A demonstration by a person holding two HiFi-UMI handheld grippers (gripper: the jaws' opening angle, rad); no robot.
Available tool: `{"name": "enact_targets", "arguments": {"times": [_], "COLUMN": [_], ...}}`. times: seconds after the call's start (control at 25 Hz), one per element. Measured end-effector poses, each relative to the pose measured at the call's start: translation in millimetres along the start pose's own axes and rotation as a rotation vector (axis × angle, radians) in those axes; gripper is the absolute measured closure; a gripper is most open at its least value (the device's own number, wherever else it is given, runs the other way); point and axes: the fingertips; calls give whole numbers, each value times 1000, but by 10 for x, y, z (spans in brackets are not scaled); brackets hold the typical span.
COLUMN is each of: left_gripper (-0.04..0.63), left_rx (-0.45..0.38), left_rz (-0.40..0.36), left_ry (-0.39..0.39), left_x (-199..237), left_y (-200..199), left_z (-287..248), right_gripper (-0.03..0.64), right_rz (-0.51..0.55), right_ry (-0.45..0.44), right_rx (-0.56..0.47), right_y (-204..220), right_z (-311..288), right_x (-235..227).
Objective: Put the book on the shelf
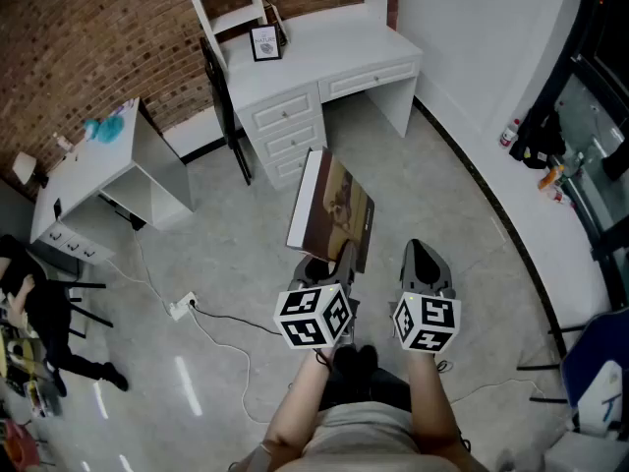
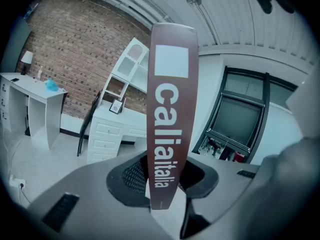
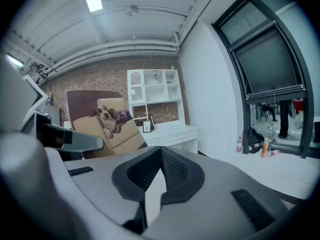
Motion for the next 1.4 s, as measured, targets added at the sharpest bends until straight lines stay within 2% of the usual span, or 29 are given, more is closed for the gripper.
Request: {"name": "enact_targets", "arguments": {"times": [1.0, 1.4], "left_gripper": [446, 446], "left_rx": [1, 5], "left_rz": [-7, 0], "left_ry": [-28, -13], "left_x": [-315, -279], "left_y": [41, -14], "left_z": [-238, -369], "right_gripper": [600, 600], "right_rz": [-27, -31], "right_ry": [-28, -19], "right_rx": [-11, -12], "right_y": [11, -16], "right_z": [13, -91], "right_x": [-457, -500]}}
Point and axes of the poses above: the fingertips, and each gripper's own axes: z backward along the fingers, x to its left, y out of its underside, and after that the axes turned 14 degrees about x, right-handed
